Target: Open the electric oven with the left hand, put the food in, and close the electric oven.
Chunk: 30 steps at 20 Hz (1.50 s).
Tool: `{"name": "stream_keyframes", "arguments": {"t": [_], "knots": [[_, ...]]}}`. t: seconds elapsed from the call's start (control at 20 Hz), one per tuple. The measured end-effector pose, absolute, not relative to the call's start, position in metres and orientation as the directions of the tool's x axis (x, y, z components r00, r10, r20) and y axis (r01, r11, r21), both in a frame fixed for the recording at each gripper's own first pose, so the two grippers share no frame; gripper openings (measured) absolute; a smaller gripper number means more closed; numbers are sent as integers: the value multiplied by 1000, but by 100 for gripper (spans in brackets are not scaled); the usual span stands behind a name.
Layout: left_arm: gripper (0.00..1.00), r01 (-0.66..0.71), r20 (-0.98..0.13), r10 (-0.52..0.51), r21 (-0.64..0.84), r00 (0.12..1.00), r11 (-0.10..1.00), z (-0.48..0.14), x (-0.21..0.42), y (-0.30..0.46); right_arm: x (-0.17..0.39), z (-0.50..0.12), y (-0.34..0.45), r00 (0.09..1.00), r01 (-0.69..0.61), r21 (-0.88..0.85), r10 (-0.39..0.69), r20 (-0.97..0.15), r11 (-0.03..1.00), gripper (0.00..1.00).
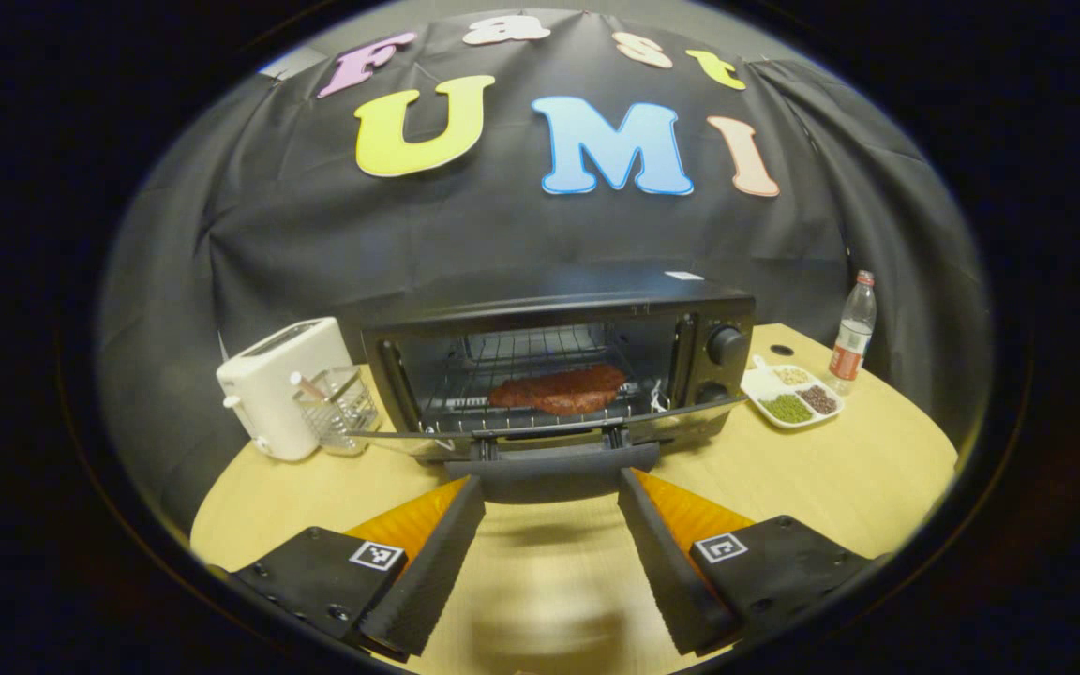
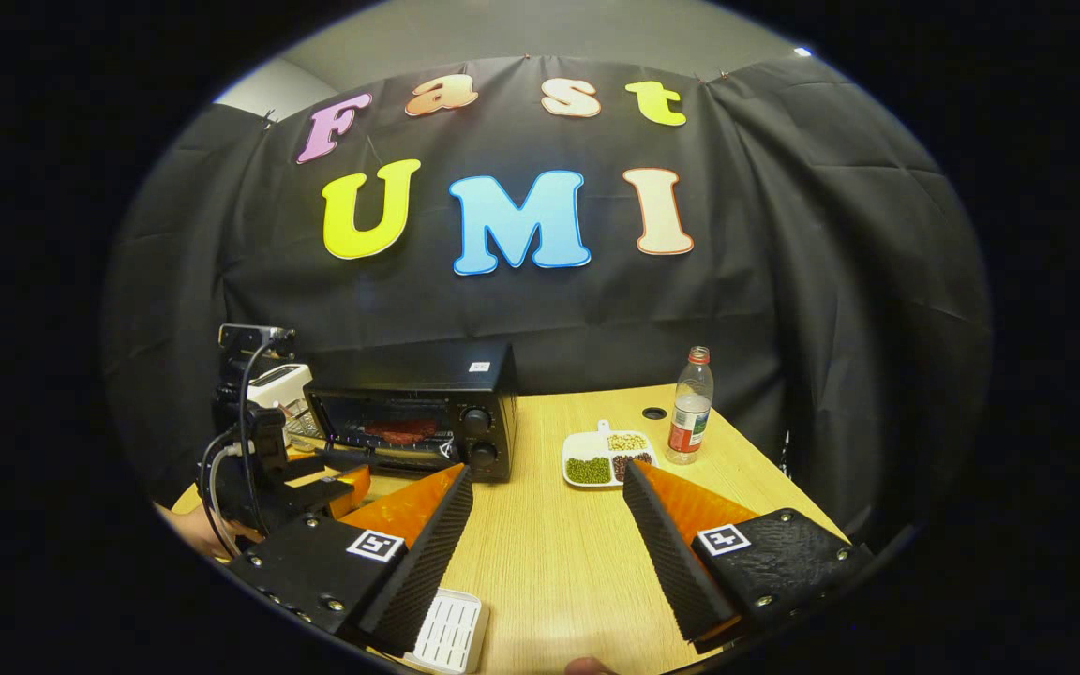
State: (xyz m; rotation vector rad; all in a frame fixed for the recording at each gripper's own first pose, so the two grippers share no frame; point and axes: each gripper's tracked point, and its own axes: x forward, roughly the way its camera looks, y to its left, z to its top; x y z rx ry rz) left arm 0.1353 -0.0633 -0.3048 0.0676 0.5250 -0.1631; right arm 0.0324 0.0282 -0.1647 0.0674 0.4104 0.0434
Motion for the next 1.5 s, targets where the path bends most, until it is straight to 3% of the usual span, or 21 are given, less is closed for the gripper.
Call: {"name": "stream_keyframes", "arguments": {"t": [0.2,0.3,0.6,0.65,0.85,1.0,1.05,1.1,1.15,1.2,1.25,1.5], "knots": [[100,190,-475,-159,18,866,982,-296,151,-67,36,-168,28,915,-20,78,50,-401,997,98],[97,190,-460,-163,14,873,982,-292,162,-66,39,-166,28,917,-15,80,46,-396,997,98],[100,190,-381,-169,18,909,982,-255,166,-72,47,-153,20,934,-15,82,44,-355,996,98],[97,186,-366,-168,16,915,982,-243,162,-73,48,-148,19,937,-22,84,50,-345,996,98],[100,149,-293,-141,3,946,989,-193,135,-68,39,-126,12,953,-68,79,89,-291,995,98],[97,112,-237,-111,-10,965,994,-152,109,-61,28,-99,9,959,-115,78,131,-249,990,98],[100,99,-218,-100,-14,971,995,-140,98,-58,25,-94,8,962,-130,75,144,-233,989,98],[96,85,-203,-86,-15,975,996,-127,87,-54,21,-90,6,963,-144,71,156,-220,987,98],[100,71,-193,-73,-16,978,997,-116,75,-49,17,-85,4,964,-155,67,166,-206,986,98],[96,61,-190,-63,-14,980,998,-107,63,-46,13,-80,3,966,-165,66,174,-192,984,98],[100,51,-185,-52,-12,981,999,-99,50,-41,11,-76,0,967,-169,66,178,-183,983,98],[100,12,-156,-14,-14,988,1000,-71,2,-19,-8,-59,-8,975,-161,68,170,-146,985,98]]}}
